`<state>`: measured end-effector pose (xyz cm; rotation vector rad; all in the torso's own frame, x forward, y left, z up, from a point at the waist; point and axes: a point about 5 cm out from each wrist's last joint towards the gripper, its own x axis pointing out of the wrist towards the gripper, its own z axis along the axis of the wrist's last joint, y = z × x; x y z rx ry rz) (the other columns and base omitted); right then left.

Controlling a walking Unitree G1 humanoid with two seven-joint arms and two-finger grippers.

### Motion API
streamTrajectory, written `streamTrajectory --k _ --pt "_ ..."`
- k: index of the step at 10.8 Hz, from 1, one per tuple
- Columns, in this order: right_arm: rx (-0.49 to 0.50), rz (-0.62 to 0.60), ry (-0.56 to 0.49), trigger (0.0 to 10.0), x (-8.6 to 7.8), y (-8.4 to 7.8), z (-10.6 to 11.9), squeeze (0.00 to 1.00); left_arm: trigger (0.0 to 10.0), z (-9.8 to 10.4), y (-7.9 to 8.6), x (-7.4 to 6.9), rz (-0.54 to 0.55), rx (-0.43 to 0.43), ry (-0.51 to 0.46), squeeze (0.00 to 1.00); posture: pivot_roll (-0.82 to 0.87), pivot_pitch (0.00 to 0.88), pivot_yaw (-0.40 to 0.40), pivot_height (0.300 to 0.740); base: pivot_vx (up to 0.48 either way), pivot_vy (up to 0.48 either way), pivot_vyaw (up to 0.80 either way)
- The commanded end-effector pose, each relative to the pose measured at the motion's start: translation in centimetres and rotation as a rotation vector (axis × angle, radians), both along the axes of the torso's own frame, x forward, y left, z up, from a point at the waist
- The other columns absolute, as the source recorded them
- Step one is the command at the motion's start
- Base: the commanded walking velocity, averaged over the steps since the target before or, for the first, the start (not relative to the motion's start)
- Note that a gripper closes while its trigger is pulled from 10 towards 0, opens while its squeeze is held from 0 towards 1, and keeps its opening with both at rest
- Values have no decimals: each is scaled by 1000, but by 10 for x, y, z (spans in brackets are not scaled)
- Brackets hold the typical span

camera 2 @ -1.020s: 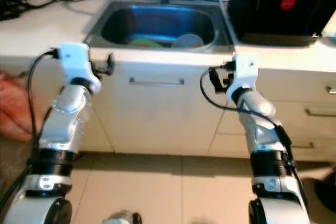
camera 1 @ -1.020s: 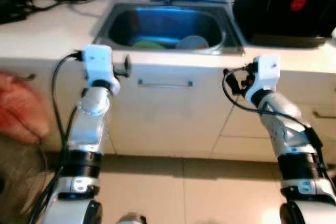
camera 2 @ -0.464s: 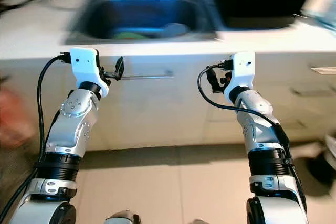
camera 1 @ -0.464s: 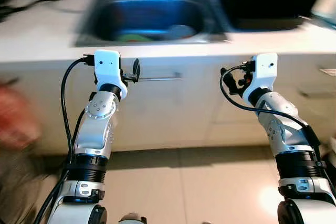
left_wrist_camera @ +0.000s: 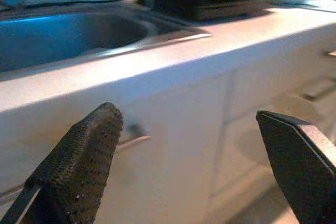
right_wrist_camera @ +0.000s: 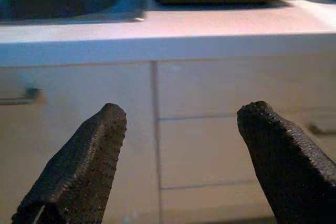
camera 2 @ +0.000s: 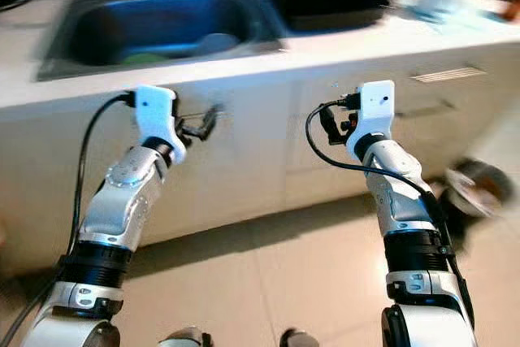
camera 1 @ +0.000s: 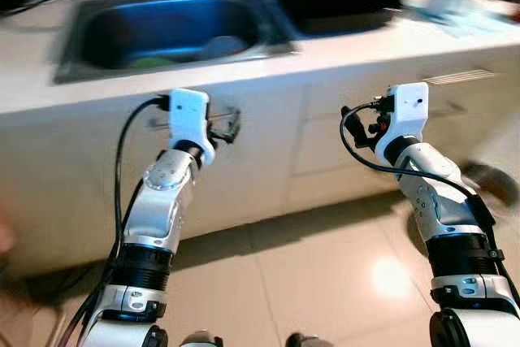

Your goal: Kitchen organization

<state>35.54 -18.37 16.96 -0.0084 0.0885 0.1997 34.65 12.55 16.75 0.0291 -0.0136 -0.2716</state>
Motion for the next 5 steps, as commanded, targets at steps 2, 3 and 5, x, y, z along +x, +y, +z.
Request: streamTrajectory --k 2,3,5 --pt "-5 -10 19 10000 -2 -3 -5 0 10000 -6 -5 -4 -38 14 29 0 19 62 5 740 0 0 -769" --pt "-7 -10 22 10000 -2 -4 -6 0 10000 -8 -5 -4 -38 16 35 0 19 62 5 740 0 0 -769" --pt "-7 -10 21 10000 -1 -3 -4 0 10000 -9 -4 -4 -39 9 44 0 19 64 6 740 0 0 -769"
